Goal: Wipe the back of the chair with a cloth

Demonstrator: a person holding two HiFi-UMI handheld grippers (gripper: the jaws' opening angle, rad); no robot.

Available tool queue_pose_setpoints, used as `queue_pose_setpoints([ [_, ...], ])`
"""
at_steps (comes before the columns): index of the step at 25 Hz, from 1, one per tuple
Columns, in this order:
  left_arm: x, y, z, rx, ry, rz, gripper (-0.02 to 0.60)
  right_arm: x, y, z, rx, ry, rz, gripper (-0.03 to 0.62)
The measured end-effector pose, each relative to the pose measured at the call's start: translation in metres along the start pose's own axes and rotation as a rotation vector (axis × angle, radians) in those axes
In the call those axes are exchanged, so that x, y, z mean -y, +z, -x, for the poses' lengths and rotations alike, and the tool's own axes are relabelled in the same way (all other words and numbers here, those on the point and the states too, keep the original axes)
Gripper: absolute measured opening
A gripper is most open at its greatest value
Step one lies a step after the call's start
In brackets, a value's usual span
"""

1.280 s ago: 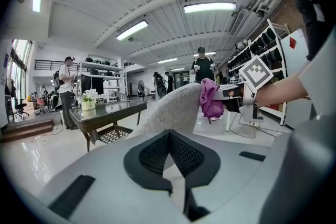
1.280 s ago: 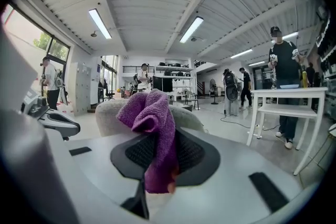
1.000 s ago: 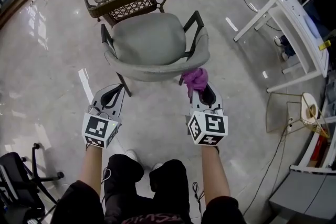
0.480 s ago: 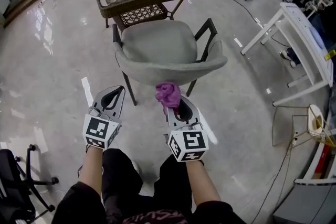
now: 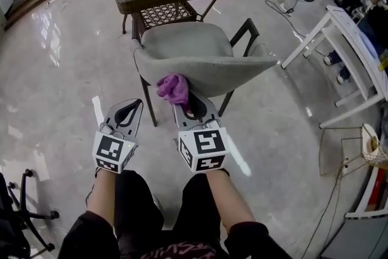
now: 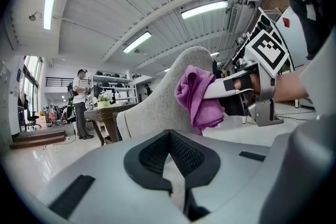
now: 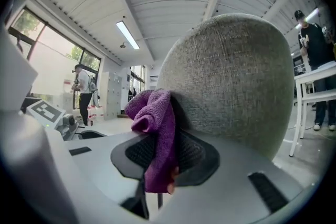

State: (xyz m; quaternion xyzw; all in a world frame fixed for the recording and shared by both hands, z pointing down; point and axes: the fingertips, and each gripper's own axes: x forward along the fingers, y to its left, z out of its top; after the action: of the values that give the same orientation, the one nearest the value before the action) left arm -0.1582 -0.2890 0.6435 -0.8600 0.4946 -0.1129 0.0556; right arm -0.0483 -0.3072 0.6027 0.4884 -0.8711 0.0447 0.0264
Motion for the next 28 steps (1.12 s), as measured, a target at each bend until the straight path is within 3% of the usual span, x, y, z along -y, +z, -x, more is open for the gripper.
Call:
queue_pose_setpoints([
  [6, 0.007, -0.022, -0.002, 0.011, -0.013, -0.012, 0.009, 0.024, -0.002, 0.014, 0.036, -0.033, 0.026, 0.094],
  [22, 0.038, -0.028, -0.009, 0.046, -0.046, -0.065, 0.009, 0.123, -0.006, 0.070, 0.075, -0.185, 0.091, 0.110],
  [28, 0.039, -0.038, -0.018, 0.032, -0.061, -0.075, 0.009, 0.174, -0.019, 0.083, 0.073, -0.324, 0.029, 0.107],
])
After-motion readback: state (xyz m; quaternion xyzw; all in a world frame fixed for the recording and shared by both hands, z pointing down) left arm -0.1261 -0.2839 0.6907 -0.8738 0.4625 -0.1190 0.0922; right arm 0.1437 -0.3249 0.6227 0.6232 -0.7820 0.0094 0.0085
